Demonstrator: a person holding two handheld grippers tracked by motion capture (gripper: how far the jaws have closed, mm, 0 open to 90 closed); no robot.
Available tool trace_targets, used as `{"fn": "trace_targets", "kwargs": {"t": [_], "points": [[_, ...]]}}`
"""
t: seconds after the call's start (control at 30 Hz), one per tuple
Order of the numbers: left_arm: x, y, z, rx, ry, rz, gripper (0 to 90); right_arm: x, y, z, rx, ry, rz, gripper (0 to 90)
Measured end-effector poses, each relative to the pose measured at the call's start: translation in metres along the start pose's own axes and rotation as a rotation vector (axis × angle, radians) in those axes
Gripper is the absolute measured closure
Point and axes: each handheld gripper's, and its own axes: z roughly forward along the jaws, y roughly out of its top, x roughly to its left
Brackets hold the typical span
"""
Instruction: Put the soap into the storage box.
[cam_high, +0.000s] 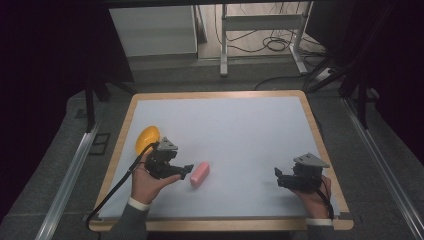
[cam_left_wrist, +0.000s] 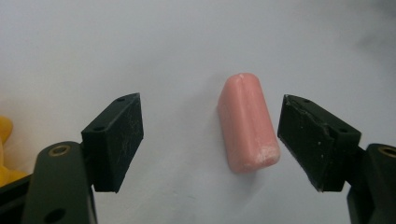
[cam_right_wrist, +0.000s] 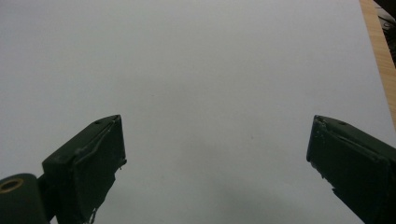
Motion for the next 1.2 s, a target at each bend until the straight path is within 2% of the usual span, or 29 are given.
{"fn": "trace_targets", "kwargs": {"t": [0.5, 0.6, 0.83, 0.93, 1.2], "points": [[-0.014, 0.014, 0.014, 0.027, -0.015, 0.028, 22.4, 0.0, 0.0, 0.0, 0.002, -0.002, -0.002, 4.3], [-0.016, 0.016, 0.018, 0.041, -0.002, 0.035, 22.4, 0.0, 0.0, 0.0, 0.001, -0.003, -0.001, 4.3], [-0.021, 0.02, 0.032, 0.081, -0.01, 0.044, 22.5, 0.0, 0.0, 0.0, 0.002, -0.005, 0.001, 4.3], [-0.023, 0.02, 0.039, 0.097, -0.019, 0.041, 22.6, 0.0, 0.0, 0.0, 0.004, -0.004, -0.002, 4.3], [-0.026, 0.017, 0.052, 0.137, -0.011, 0.036, 24.0, 0.0, 0.0, 0.001, 0.005, -0.006, -0.001, 4.3]]}}
